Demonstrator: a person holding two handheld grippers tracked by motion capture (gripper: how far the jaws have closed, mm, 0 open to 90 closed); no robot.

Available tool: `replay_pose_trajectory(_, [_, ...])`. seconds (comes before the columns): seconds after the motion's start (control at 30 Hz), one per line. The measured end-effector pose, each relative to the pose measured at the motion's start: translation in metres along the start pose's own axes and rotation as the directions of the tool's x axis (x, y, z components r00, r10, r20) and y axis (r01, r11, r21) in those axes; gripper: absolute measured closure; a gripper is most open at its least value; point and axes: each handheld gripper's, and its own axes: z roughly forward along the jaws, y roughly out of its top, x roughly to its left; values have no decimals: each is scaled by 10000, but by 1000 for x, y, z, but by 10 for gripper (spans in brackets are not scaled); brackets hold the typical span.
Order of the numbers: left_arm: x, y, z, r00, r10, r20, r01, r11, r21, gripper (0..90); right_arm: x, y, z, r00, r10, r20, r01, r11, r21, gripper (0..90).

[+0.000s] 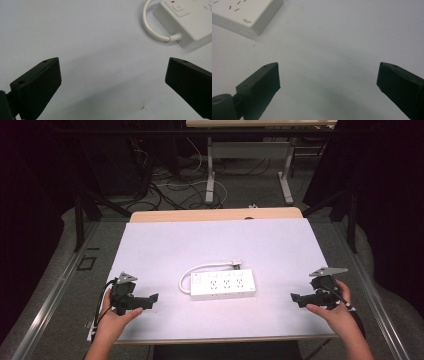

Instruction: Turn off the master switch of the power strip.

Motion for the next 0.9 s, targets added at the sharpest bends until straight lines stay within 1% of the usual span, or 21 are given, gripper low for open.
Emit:
replay_pose_trajectory(0.03, [-1,2,-3,10000,80,18,-80,10000,9,4,0,0,0,10000,0,0,0,10000,0,42])
replay_pose_trajectory(0.07, [-3,3,-5,9999,143,42,-143,9999,26,4,0,-1,0,9998,172,-34,-172,9998,133,47])
replay_pose_trajectory(0.1, [-5,4,-7,10000,66,32,-66,9999,-124,4,0,-1,-1,9998,179,-12,-178,9998,113,49])
replay_pose_trajectory(0.13, [-6,5,-9,9998,163,72,-162,9996,-221,5,0,-1,-1,9998,186,-58,-185,9998,103,51])
replay_pose_trajectory(0.23, [-10,8,-15,9993,357,119,-355,9991,-217,9,1,-1,-3,9997,226,-44,-226,9996,139,55])
replay_pose_trajectory(0.27, [-12,8,-16,9994,300,159,-296,9993,-238,9,1,-1,-3,9997,244,-14,-243,9996,159,56])
replay_pose_trajectory(0.3, [-13,9,-17,9990,412,199,-407,9989,-228,9,1,-1,-3,9998,205,8,-205,9997,138,57])
replay_pose_trajectory(0.33, [-16,10,-19,9989,386,275,-381,9991,-189,9,1,-1,-4,9998,192,-24,-191,9997,136,59])
replay_pose_trajectory(0.37, [-16,10,-19,9989,386,275,-381,9991,-189,9,1,-1,-4,9998,194,-26,-194,9997,135,59])
replay_pose_trajectory(0.4, [-17,11,-20,9989,353,309,-344,9990,-273,9,1,-1,-4,9999,170,29,-170,9998,137,61])
replay_pose_trajectory(0.43, [-19,11,-21,9988,340,348,-332,9992,-237,9,2,-1,-4,9997,243,15,-243,9995,182,64])
replay_pose_trajectory(0.5, [-21,12,-22,9984,389,410,-377,9989,-289,8,3,-2,-4,9999,150,37,-150,9998,145,65])
replay_pose_trajectory(0.53, [-22,13,-22,9981,397,469,-385,9989,-268,9,3,-2,-4,9999,143,-38,-143,9997,183,68])
replay_pose_trajectory(0.57, [-24,15,-23,9975,509,482,-495,9984,-286,9,5,-2,-4,9998,170,-56,-169,9997,197,69])
replay_pose_trajectory(0.67, [-28,18,-26,9969,582,524,-561,9976,-405,9,7,-2,-5,9999,44,-100,-42,9997,229,77])
replay_pose_trajectory(0.7, [-28,18,-26,9969,582,524,-561,9976,-405,9,8,-2,-5,10000,-55,-59,57,9998,208,81])
replay_pose_trajectory(0.73, [-29,20,-26,9966,627,532,-604,9972,-445,9,9,-2,-7,10000,-49,-31,50,9998,188,83])
replay_pose_trajectory(0.77, [-31,22,-27,9961,682,551,-658,9968,-450,9,9,-1,-7,9998,-172,-121,173,9998,80,83])
replay_pose_trajectory(0.83, [-33,26,-28,9954,800,522,-776,9959,-466,9,11,0,-9,9996,-225,-177,227,9997,93,83])
replay_pose_trajectory(0.9, [-34,30,-28,9943,947,501,-926,9948,-419,11,13,1,-9,9996,-252,-122,252,9997,60,83])
